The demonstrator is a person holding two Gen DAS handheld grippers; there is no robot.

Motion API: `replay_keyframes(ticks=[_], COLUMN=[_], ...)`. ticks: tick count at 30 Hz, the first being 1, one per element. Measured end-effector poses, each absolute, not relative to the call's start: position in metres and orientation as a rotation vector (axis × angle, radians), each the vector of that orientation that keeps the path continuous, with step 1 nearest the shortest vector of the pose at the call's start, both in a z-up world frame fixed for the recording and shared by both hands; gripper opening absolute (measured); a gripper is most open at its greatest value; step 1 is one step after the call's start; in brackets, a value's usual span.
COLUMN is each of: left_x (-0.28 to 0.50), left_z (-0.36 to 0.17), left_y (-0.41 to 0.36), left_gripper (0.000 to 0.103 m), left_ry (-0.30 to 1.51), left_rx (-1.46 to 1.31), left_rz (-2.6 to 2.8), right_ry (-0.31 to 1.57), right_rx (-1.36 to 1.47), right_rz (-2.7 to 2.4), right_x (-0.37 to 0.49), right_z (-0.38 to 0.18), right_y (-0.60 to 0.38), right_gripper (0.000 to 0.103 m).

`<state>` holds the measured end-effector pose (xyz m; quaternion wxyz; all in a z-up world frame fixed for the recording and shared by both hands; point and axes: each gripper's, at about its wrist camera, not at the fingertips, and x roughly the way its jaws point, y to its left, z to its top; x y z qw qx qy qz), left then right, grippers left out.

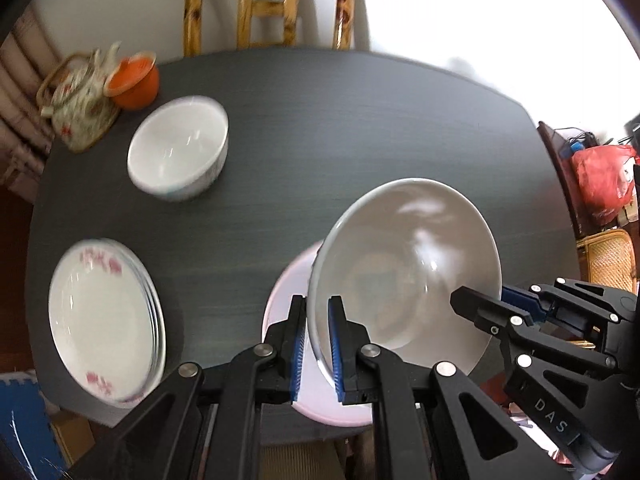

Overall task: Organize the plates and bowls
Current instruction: 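Lower the white bowl into the pink bowl with both tools, then open both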

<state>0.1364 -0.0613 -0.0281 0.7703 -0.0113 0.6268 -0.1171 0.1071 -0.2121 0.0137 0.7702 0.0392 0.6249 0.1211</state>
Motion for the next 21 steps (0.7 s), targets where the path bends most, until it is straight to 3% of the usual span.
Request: replay_keyframes(ticks=[10, 21], left_x=[0.118, 0.109], left_z=[-0.074, -0.083], left_y=[-0.062, -0.079], left_gripper=[0.011, 0.011], left_ry=[1.431, 1.438], left_rx=[-0.018, 0.027], left_rz=[-0.232, -0.206], right_ry=[1.439, 1.471], right_rx=[0.105, 0.106], right_rz=[0.269, 0.257], right_x=[0.073, 0.077], right_z=[-0.029, -0.044], right_y=[-0.196, -0.2], right_gripper=[0.013, 0.013])
